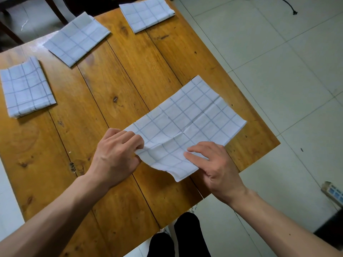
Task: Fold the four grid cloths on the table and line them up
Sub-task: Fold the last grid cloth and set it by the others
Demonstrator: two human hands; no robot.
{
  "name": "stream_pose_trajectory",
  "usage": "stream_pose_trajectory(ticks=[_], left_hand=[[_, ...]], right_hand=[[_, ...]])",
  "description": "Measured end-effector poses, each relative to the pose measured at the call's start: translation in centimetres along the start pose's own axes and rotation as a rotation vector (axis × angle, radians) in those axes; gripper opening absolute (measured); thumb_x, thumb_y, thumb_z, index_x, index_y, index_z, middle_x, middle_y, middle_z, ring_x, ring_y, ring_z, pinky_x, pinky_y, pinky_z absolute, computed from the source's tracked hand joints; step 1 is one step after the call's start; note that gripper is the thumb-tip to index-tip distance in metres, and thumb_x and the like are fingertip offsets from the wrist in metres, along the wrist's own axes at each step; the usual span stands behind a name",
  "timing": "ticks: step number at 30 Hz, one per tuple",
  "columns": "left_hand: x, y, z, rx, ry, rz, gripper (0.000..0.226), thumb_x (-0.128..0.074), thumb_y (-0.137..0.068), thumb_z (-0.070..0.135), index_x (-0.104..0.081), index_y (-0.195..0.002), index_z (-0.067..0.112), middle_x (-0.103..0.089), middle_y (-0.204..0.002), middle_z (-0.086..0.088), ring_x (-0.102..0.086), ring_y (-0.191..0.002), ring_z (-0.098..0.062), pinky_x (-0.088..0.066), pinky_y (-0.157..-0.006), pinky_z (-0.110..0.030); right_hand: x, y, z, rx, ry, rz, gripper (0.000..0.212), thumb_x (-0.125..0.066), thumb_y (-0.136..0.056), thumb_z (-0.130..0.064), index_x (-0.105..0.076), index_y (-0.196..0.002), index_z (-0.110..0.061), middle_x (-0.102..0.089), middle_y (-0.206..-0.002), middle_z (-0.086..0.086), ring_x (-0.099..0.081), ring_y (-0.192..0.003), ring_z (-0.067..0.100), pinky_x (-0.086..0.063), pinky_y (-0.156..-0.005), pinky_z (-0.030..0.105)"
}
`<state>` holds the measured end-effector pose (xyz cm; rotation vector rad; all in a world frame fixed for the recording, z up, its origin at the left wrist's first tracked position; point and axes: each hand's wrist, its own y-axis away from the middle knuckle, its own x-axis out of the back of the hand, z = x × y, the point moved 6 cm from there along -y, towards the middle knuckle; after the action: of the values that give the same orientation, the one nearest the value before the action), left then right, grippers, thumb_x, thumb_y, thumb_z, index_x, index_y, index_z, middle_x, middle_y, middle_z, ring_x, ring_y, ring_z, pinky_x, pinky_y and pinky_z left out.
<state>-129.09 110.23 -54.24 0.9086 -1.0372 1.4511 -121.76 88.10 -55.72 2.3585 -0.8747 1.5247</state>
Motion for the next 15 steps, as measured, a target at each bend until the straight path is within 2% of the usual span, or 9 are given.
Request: stream_pose_trajectory(ticks=[2,6,9,13,15], left_hand=[[0.3,0.7,0.2,-0.007,-0.007,-0.024,0.018,-0.063,-0.065,0.002,-0.056,-0.077,0.014,-0.058,-0.071,0.002,-0.057,-0.066,-0.023,-0.042,-0.074,-0.036],[1.2,2.4,-0.3,0.032,-0.014,-0.081,0.034,-0.077,-0.057,-0.004,-0.056,-0.077,0.014,-0.058,-0.071,0.002,-0.056,-0.064,-0.022,-0.042,-0.071,-0.035],[1.7,3.5,-0.2,0.052,-0.016,-0.114,0.035,-0.083,-0.059,0.003,-0.055,-0.077,0.016,-0.059,-0.072,0.003,-0.057,-0.065,-0.021,-0.041,-0.071,-0.033],[1.7,4.2,1.4,0.0,0.017,-0.102,0.025,-0.079,-0.068,0.01,-0.057,-0.079,0.016,-0.061,-0.075,0.003,-0.059,-0.069,-0.02,-0.044,-0.073,-0.035],[1.7,4.3,2.4,-0.029,0.047,-0.075,0.014,-0.071,-0.075,0.015,-0.059,-0.081,0.016,-0.062,-0.078,0.003,-0.059,-0.07,-0.019,-0.046,-0.073,-0.035]], right_hand=[[-0.1,0.1,-0.2,0.005,0.003,0.04,0.043,-0.051,-0.078,0.004,-0.072,-0.112,-0.011,-0.068,-0.112,0.002,-0.058,-0.11,0.026,-0.046,-0.084,0.04],[-0.2,-0.9,-0.5,0.034,0.01,0.136,0.031,-0.057,-0.076,0.006,-0.075,-0.096,-0.01,-0.07,-0.101,0.001,-0.059,-0.103,0.026,-0.045,-0.08,0.038],[-0.4,-2.2,-0.2,0.022,0.006,0.182,0.021,-0.057,-0.083,-0.003,-0.075,-0.09,-0.009,-0.07,-0.096,0.003,-0.059,-0.099,0.026,-0.042,-0.081,0.033],[-0.6,-2.6,2.0,-0.078,-0.029,0.227,0.007,-0.069,-0.083,-0.008,-0.074,-0.088,-0.008,-0.07,-0.092,0.004,-0.059,-0.094,0.025,-0.046,-0.08,0.037],[-0.5,-1.9,3.6,-0.164,-0.03,0.233,0.009,-0.075,-0.08,-0.005,-0.073,-0.088,-0.009,-0.07,-0.092,0.003,-0.06,-0.093,0.025,-0.046,-0.081,0.035]])
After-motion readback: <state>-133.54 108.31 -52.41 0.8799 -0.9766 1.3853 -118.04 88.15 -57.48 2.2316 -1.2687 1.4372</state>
